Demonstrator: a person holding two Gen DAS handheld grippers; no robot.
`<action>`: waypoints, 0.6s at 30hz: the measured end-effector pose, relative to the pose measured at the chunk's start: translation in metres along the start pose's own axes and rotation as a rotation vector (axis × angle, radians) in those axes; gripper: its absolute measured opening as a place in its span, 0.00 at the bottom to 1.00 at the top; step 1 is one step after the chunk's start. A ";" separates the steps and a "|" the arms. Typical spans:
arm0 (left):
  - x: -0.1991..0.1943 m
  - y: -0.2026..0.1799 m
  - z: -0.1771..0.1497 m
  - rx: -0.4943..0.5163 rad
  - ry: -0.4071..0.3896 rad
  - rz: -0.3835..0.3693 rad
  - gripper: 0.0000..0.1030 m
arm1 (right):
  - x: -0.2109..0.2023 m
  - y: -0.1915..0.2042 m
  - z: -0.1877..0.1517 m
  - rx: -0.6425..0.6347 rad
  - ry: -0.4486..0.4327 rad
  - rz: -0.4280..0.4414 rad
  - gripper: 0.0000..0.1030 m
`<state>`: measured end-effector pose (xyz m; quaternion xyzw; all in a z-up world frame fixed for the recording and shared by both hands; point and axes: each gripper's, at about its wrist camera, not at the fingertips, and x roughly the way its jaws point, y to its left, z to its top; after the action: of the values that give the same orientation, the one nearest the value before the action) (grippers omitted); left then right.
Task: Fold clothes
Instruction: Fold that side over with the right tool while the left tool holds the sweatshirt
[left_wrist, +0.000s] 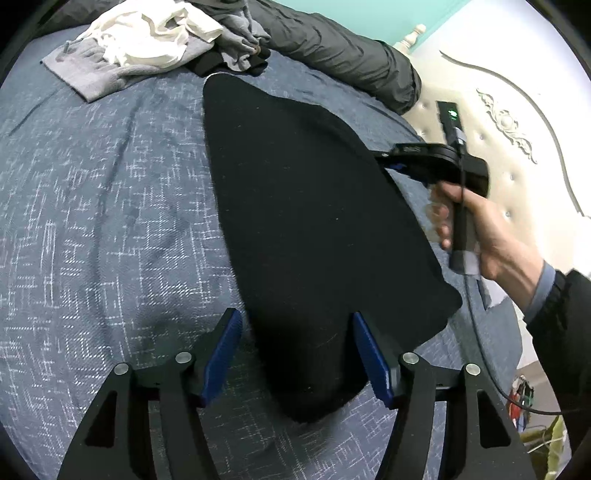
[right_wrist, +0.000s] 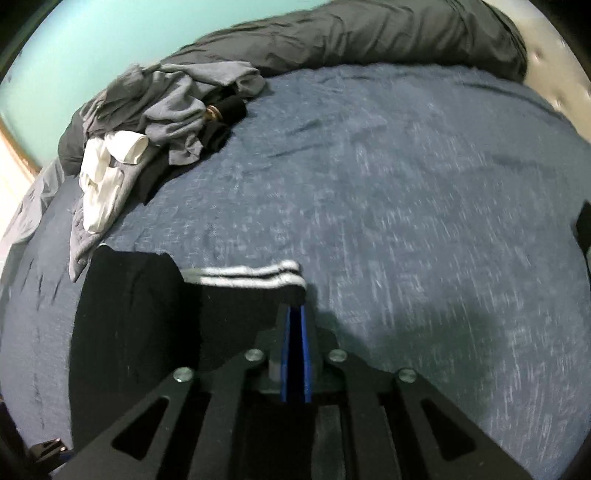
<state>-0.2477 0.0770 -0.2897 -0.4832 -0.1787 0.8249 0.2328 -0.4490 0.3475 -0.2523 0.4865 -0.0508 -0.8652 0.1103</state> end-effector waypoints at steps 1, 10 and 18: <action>-0.001 0.000 -0.001 -0.002 0.000 0.000 0.65 | -0.009 0.000 -0.003 -0.016 -0.007 -0.020 0.22; -0.019 0.002 -0.002 -0.051 -0.003 0.002 0.65 | -0.081 -0.014 -0.086 0.093 0.026 0.179 0.30; -0.019 0.001 -0.004 -0.127 0.035 -0.023 0.65 | -0.100 -0.003 -0.155 0.152 0.090 0.200 0.30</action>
<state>-0.2365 0.0658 -0.2790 -0.5093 -0.2319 0.8006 0.2142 -0.2673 0.3776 -0.2504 0.5243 -0.1595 -0.8208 0.1611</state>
